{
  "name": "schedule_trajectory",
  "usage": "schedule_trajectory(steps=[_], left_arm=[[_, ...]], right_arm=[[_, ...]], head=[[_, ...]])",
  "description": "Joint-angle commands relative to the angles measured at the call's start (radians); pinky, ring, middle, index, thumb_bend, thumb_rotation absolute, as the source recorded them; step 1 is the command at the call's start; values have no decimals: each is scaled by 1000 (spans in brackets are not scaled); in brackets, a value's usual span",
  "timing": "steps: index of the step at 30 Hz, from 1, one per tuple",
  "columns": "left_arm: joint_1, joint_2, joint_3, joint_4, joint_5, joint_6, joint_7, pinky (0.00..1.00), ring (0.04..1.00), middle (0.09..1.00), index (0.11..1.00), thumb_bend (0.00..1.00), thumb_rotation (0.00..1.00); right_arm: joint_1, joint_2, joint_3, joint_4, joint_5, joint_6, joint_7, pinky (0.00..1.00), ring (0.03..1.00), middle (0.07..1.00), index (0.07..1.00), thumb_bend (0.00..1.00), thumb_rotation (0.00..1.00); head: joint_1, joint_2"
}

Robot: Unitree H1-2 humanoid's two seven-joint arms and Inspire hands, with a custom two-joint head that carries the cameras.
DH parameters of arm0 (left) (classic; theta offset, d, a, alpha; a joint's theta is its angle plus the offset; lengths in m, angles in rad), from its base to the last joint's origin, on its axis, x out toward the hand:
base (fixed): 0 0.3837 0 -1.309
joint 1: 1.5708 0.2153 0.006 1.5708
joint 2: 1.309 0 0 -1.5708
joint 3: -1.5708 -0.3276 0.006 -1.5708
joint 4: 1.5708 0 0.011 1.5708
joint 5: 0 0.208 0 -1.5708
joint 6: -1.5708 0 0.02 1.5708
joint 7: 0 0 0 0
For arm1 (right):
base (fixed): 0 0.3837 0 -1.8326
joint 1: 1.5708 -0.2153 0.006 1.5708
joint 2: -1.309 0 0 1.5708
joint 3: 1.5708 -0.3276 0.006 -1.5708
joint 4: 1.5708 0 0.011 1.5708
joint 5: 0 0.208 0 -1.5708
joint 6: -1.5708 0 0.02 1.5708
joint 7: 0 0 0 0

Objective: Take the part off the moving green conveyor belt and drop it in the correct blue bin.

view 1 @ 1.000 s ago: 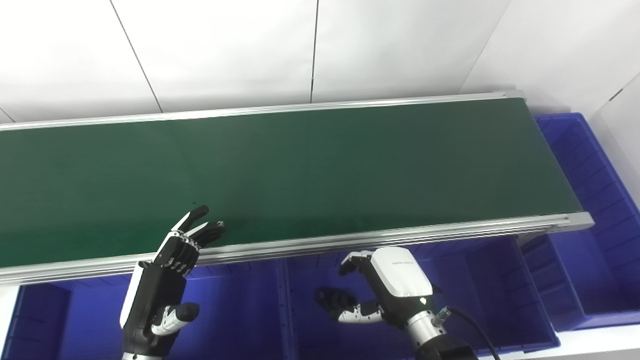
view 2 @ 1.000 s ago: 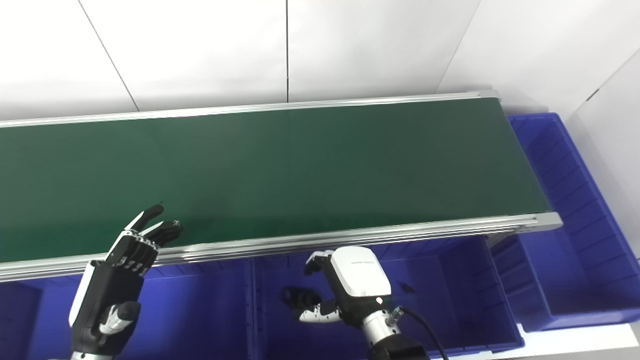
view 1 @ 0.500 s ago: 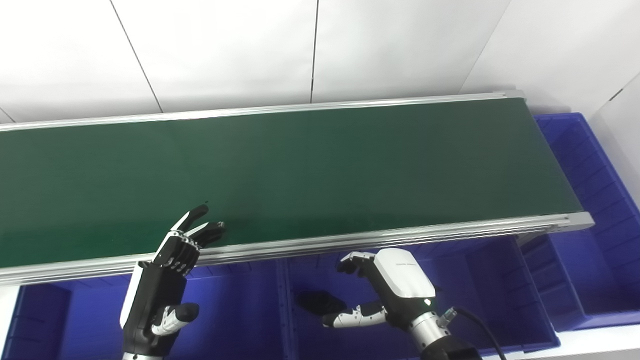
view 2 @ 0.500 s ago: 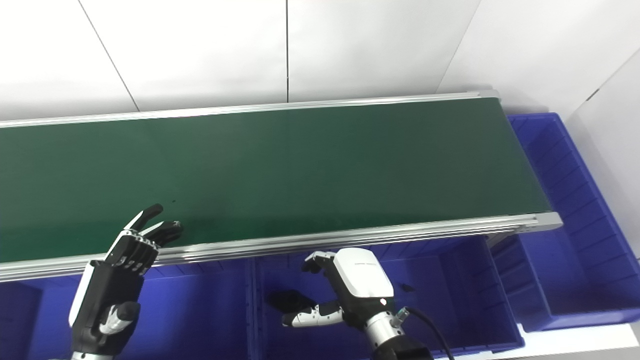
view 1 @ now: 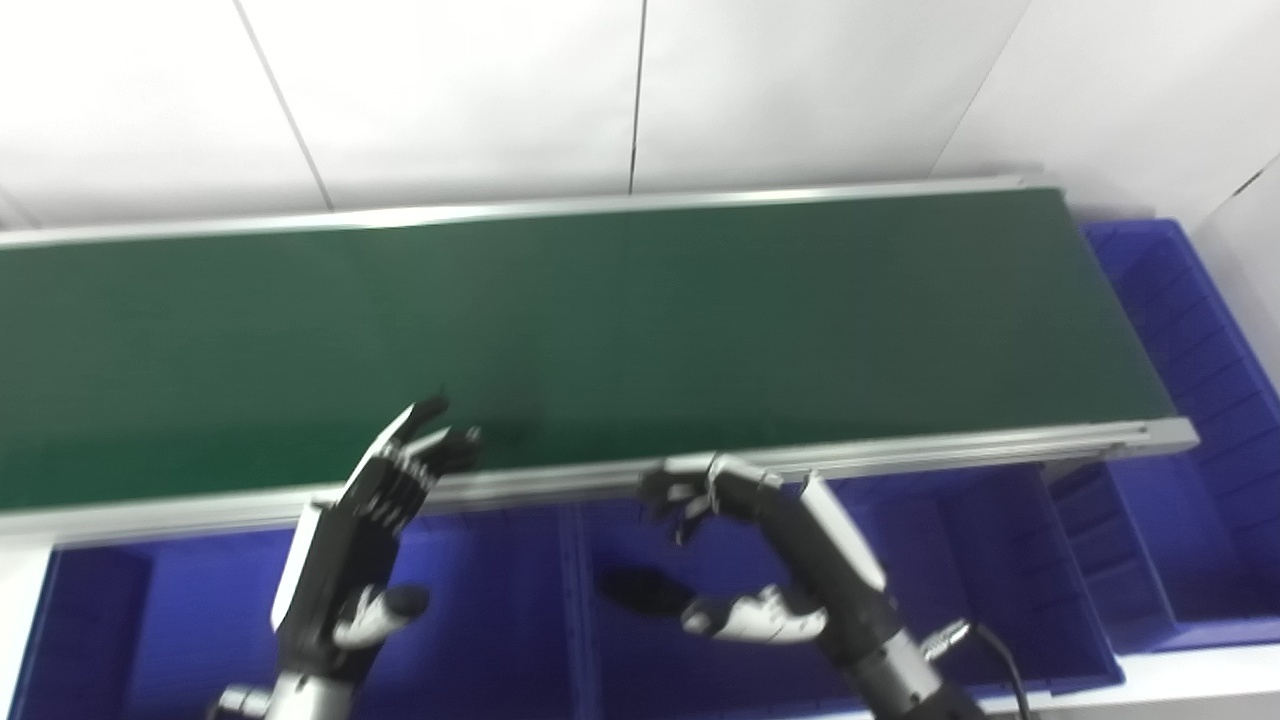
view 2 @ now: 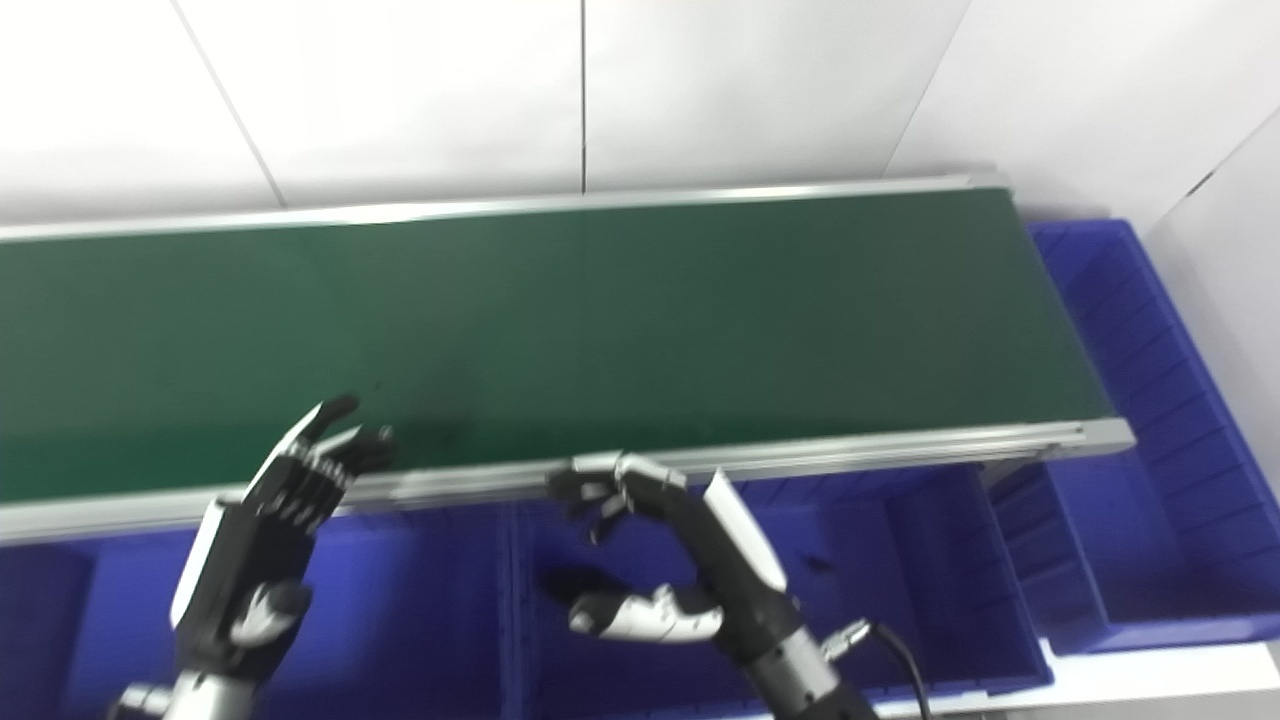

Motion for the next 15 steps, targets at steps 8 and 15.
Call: schedule_trajectory(steps=[8,15], left_arm=[[-3,16,-27,-15,15,-31,25,753,752,757,857,875,720],[-3,17,-58,-14,47,-31,60,736,745,759,857,881,732]], right_arm=[[4,99,-53,122,102,-85,-13,627,700,765,715,725,766],[-2,90,-88,190,40,-150,-7,607,685,760,706,726,756]], head=[[28,7],[63,7]])
